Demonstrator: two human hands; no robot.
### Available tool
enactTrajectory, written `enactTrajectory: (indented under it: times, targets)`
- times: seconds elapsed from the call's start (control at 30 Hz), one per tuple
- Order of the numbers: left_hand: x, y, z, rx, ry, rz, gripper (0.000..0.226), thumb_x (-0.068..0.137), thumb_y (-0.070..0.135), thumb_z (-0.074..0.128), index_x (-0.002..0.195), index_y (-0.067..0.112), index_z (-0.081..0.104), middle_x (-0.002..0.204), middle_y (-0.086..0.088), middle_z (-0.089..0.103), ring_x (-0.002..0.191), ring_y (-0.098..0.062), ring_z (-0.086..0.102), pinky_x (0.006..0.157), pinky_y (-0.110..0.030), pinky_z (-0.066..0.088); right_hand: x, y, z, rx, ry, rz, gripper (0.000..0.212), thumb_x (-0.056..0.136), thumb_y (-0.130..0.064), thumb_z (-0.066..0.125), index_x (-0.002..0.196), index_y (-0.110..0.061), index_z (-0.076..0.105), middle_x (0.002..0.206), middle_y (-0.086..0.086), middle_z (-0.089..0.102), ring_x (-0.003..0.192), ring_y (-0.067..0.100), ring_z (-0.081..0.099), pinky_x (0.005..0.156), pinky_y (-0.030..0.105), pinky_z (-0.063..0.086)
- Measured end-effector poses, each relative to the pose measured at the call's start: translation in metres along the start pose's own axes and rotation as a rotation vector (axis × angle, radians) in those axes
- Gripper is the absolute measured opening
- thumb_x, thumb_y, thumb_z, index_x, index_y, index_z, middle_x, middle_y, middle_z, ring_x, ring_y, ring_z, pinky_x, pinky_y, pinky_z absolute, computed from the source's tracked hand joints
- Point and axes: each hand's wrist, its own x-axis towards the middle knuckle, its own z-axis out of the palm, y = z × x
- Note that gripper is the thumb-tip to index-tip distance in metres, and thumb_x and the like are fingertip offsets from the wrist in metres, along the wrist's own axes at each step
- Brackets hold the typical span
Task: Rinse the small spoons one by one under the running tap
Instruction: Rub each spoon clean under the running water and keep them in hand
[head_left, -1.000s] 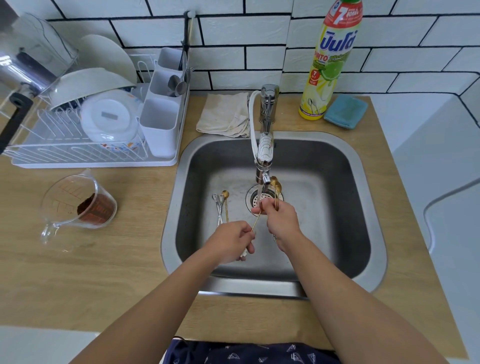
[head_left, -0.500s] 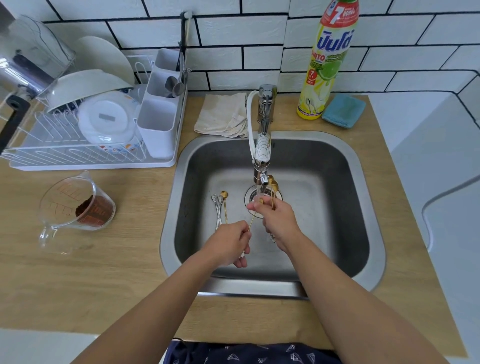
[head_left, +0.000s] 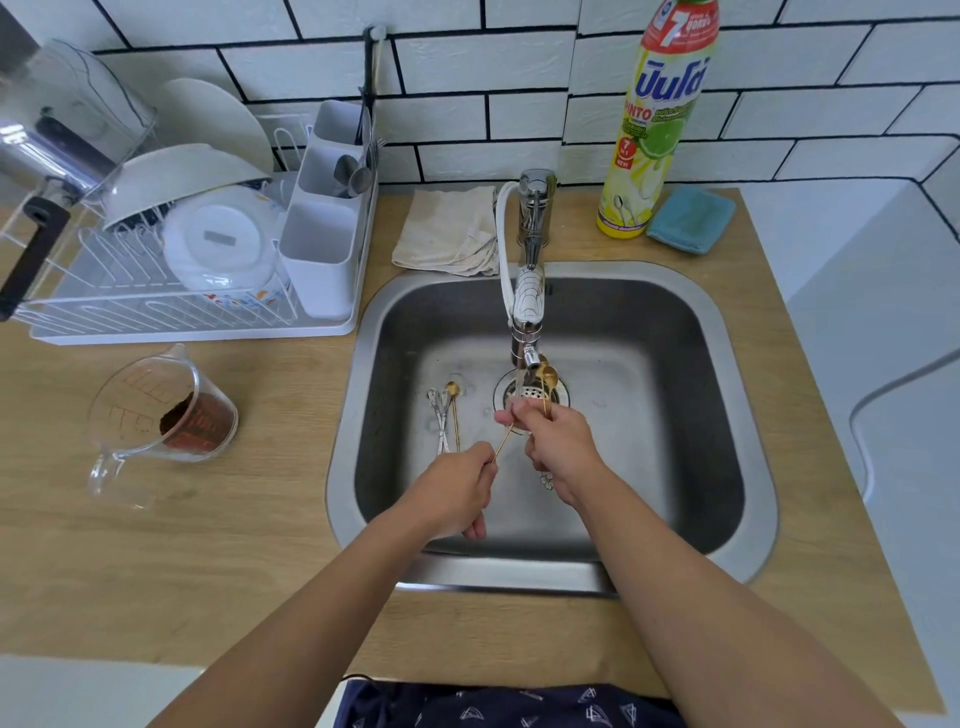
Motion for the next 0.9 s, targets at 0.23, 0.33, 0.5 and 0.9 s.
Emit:
enactTrajectory:
  times: [0.23,0.33,0.5,0.9]
  targets:
    - [0.0063,0.0047,-0.0039,-0.608,0.058,-0.267,0.015,0.093,0.017,0.036,0.084,0.016,0.048,0.058,0.001,0.034,0.043,-0.014,0.028,0.045,-0.024,0.02,-0.0025,-0.0005,-0.0024,0.164,-0.079,-0.018,0.018,0.095,-0.022,0.074,0.112,-0.016,0.072,0.099,0.001,0.079,0.041,0.005,0.031,0.04,0.019,0.028]
    - [0.005,0.0066,-0.003,-0.741,-0.017,-0.316,0.013,0.087,0.02,0.037,0.074,0.023,0.039,0.056,0.004,0.026,0.045,-0.015,0.018,0.046,-0.026,0.014,-0.002,-0.0029,-0.0005,0.149,-0.056,-0.033,0.01,0.096,-0.026,0.073,0.092,-0.017,0.076,0.084,0.0,0.075,0.041,0.006,0.029,0.04,0.02,0.026]
    - [0.0084,0.0026,-0.0038,-0.998,-0.096,-0.395,0.035,0.091,0.026,0.036,0.056,0.025,0.033,0.054,0.005,0.015,0.044,-0.013,0.008,0.043,-0.019,0.009,-0.0018,-0.0031,0.0003,0.189,-0.056,-0.001,0.013,0.102,-0.026,0.063,0.098,-0.016,0.071,0.102,0.004,0.081,0.041,0.007,0.028,0.041,0.021,0.026]
    - [0.0034,0.0032,-0.0082,-1.416,-0.316,-0.388,0.038,0.096,0.031,0.043,0.059,0.027,0.033,0.043,0.01,0.017,0.038,-0.01,0.007,0.037,-0.016,0.015,-0.0043,-0.0075,0.0009,0.291,-0.204,-0.037,0.017,0.105,-0.024,0.058,0.11,-0.012,0.068,0.112,0.001,0.079,0.039,0.005,0.028,0.041,0.018,0.026]
